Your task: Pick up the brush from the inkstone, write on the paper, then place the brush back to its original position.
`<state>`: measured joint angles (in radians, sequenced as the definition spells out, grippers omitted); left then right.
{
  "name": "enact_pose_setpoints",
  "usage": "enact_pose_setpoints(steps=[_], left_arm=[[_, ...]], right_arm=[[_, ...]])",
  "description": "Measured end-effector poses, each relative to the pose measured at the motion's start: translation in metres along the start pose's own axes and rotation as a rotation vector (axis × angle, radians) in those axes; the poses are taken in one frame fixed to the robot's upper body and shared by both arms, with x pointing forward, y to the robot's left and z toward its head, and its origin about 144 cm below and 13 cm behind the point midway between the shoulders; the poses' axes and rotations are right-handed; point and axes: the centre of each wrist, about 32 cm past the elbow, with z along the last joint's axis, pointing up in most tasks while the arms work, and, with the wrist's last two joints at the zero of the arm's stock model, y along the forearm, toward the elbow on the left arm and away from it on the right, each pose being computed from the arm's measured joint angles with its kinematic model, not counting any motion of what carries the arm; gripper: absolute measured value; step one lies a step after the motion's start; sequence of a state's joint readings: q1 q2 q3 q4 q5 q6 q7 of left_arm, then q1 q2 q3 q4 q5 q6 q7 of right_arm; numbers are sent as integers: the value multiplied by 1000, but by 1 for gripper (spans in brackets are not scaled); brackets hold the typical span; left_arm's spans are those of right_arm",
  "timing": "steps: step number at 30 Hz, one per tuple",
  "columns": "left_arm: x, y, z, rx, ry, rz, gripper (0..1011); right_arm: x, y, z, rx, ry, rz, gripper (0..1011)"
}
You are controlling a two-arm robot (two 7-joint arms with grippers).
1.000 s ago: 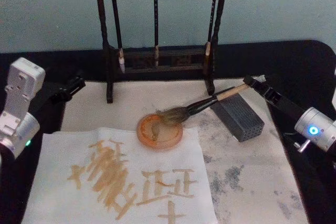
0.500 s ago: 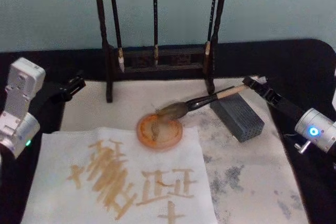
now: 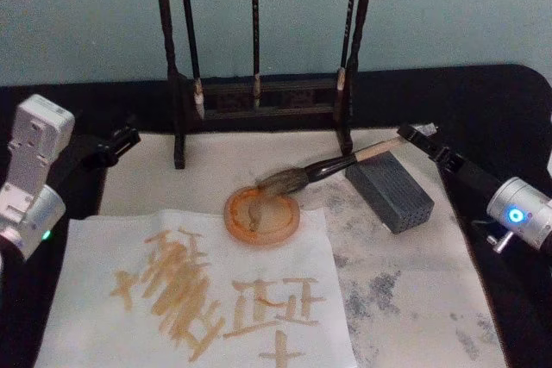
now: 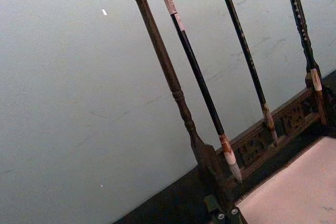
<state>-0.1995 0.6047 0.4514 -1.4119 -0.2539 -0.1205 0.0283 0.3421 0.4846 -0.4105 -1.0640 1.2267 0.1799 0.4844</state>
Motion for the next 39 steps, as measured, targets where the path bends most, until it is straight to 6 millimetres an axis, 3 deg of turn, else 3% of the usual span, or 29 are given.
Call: enact_pose_setpoints(steps=[5, 25, 39], left_arm=[[0, 0, 0, 0, 0, 0, 1000], [0, 0, 0, 0, 0, 0, 1002], [0, 0, 0, 0, 0, 0, 1002]], right_arm=[[-6, -2, 3, -6, -50, -43, 1002], [-44, -26, 2, -26, -427, -194, 1002], [-76, -49, -12, -11, -663, -218, 1002]])
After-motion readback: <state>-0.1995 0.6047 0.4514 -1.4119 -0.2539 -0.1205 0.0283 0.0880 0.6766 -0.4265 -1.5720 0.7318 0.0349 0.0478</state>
